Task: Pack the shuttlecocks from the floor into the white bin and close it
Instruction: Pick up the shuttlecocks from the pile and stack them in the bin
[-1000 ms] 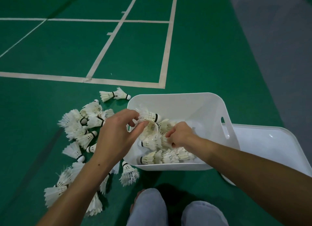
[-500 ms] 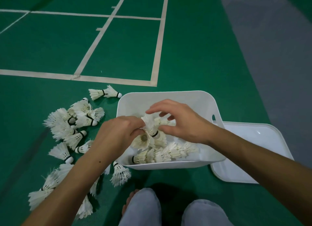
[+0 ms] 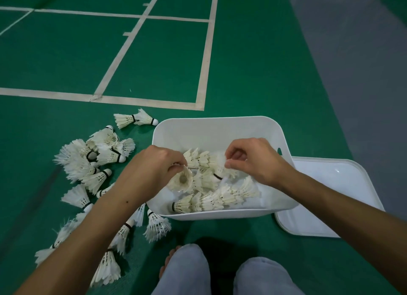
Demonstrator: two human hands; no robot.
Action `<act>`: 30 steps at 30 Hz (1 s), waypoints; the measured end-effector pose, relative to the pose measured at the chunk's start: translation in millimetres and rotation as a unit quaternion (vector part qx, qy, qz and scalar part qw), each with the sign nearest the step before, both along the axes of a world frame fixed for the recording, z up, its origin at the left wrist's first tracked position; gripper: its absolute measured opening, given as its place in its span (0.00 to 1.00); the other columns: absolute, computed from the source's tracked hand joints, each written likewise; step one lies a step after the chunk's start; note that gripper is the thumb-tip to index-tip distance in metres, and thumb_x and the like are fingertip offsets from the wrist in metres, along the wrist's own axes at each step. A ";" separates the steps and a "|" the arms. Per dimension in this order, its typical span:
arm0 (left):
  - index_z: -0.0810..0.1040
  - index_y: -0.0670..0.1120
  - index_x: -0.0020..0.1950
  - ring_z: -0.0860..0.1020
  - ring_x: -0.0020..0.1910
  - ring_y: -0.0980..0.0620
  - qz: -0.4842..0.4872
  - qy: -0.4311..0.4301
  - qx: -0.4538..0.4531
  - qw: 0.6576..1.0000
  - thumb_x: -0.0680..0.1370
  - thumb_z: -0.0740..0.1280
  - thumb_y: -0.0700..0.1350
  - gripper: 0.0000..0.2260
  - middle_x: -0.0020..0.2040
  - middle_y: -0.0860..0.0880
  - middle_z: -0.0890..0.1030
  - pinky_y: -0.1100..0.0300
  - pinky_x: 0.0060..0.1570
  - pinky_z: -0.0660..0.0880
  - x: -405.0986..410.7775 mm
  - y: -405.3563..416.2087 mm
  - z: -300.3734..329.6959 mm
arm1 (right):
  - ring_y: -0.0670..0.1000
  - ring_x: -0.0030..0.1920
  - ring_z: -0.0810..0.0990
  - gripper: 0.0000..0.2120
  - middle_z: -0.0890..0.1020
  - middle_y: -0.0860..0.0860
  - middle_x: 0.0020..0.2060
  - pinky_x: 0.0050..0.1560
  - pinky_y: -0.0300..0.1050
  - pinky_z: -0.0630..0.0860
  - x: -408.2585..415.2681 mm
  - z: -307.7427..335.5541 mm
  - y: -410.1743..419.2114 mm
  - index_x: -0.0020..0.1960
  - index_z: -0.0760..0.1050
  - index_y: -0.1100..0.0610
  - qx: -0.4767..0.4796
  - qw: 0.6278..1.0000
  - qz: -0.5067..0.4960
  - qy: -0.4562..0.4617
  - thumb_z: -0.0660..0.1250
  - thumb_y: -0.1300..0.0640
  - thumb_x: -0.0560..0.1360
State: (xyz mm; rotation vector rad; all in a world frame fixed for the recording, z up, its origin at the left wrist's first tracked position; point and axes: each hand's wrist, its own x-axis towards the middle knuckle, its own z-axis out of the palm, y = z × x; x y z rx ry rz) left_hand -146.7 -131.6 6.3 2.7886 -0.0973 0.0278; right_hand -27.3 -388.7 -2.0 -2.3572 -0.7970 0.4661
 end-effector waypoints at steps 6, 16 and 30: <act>0.79 0.54 0.57 0.82 0.50 0.50 -0.045 0.181 0.031 0.982 0.84 0.67 0.49 0.03 0.52 0.54 0.84 0.47 0.51 0.81 19.2 -13.6 -6.1 | 0.43 0.39 0.83 0.05 0.86 0.46 0.39 0.38 0.36 0.76 0.9 -20.1 -10.6 0.47 0.85 0.54 -0.062 0.992 -0.109 0.013 0.80 0.56 0.73; 0.70 0.52 0.58 0.76 0.45 0.48 -0.089 0.311 0.045 0.945 0.88 0.58 0.50 0.04 0.46 0.50 0.78 0.50 0.46 0.73 38.0 -24.0 -35.6 | 0.44 0.31 0.86 0.04 0.87 0.51 0.33 0.36 0.42 0.84 -3.3 -55.7 15.4 0.44 0.84 0.56 -0.055 0.984 -0.128 0.115 0.79 0.60 0.74; 0.71 0.53 0.54 0.75 0.44 0.48 -0.041 0.267 0.033 0.962 0.87 0.60 0.50 0.04 0.43 0.53 0.76 0.51 0.45 0.73 40.4 -29.3 -35.6 | 0.50 0.39 0.85 0.08 0.86 0.45 0.34 0.48 0.51 0.86 6.2 -78.2 23.6 0.35 0.85 0.50 -0.064 0.965 -0.144 0.210 0.81 0.58 0.71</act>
